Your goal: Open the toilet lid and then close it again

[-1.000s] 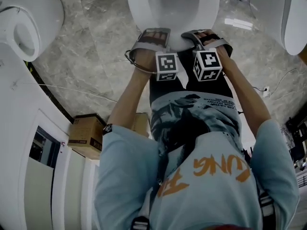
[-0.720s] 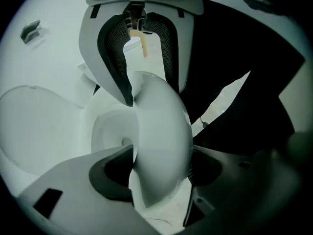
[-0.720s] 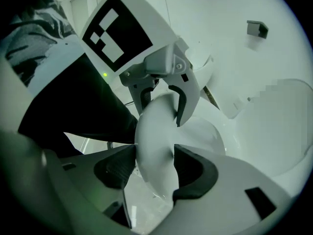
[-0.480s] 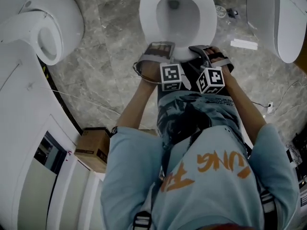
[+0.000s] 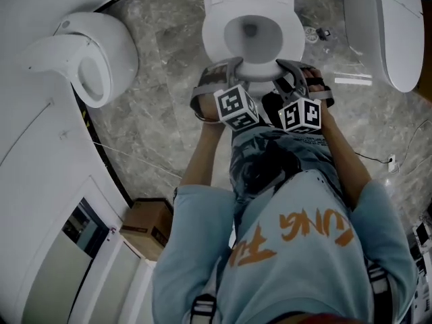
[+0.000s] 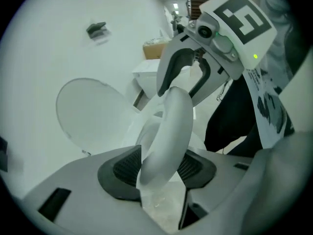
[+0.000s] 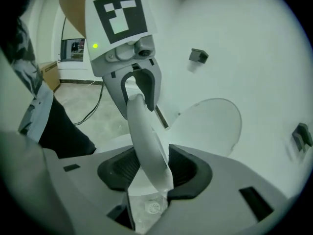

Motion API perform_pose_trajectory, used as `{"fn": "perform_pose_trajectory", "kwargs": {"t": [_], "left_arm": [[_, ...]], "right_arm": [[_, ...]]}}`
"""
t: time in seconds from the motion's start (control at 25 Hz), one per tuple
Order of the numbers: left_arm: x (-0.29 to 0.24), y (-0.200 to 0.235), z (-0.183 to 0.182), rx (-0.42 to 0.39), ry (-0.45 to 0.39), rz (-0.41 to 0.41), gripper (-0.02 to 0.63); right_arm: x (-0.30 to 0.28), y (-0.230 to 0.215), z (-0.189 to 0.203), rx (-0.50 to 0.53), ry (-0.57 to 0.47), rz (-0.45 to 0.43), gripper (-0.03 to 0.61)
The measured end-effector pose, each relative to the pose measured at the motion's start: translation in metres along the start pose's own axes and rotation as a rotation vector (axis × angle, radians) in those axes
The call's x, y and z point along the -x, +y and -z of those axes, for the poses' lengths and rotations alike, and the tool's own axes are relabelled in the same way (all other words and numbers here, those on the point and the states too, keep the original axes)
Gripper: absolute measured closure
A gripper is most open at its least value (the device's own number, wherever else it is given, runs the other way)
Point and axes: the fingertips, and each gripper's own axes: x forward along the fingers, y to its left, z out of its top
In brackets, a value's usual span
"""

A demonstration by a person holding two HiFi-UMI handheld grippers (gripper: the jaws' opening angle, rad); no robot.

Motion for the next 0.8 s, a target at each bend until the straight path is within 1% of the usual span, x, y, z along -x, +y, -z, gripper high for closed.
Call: {"fn": "perform_pose_trajectory", "kwargs": {"t": [0.08, 0.12, 0.24, 0.32, 0.4, 0.48, 0.6, 0.68, 0.76, 0.8], "left_arm": [[0.008, 0.012, -0.008, 0.047, -0.015, -0.025, 0.389], [0.012, 0.018, -0.011, 0.046, -0.022, -0.032, 0.397], [0.023, 0.046, -0.025, 0.005, -0.037, -0.06, 0.426], [0.029, 0.066, -0.036, 0.009, -0.042, -0.092, 0.445], [0.034, 0.085, -0.044, 0.055, -0.053, -0.119, 0.448], [0.036, 0.106, -0.05, 0.11, -0.069, -0.14, 0.431], [0.039, 0.135, -0.058, 0.166, -0.096, -0.181, 0.407], [0.041, 0.151, -0.062, 0.183, -0.108, -0.205, 0.396], [0.04, 0.167, -0.067, 0.176, -0.123, -0.217, 0.39], [0.04, 0.177, -0.071, 0.169, -0.13, -0.217, 0.388]], "right_arm": [[0.007, -0.014, -0.005, -0.017, 0.003, 0.034, 0.388], [0.009, -0.022, -0.008, -0.022, 0.002, 0.05, 0.388], [0.013, -0.054, -0.02, -0.032, -0.014, 0.108, 0.39], [0.014, -0.075, -0.027, -0.039, -0.019, 0.137, 0.402], [0.014, -0.092, -0.032, -0.06, -0.023, 0.147, 0.41], [0.012, -0.111, -0.037, -0.075, -0.03, 0.16, 0.411], [0.007, -0.137, -0.043, -0.097, -0.037, 0.201, 0.416], [0.005, -0.153, -0.046, -0.155, -0.047, 0.219, 0.41], [0.002, -0.171, -0.046, -0.24, -0.063, 0.238, 0.393], [0.0, -0.182, -0.047, -0.266, -0.069, 0.254, 0.393]]}}
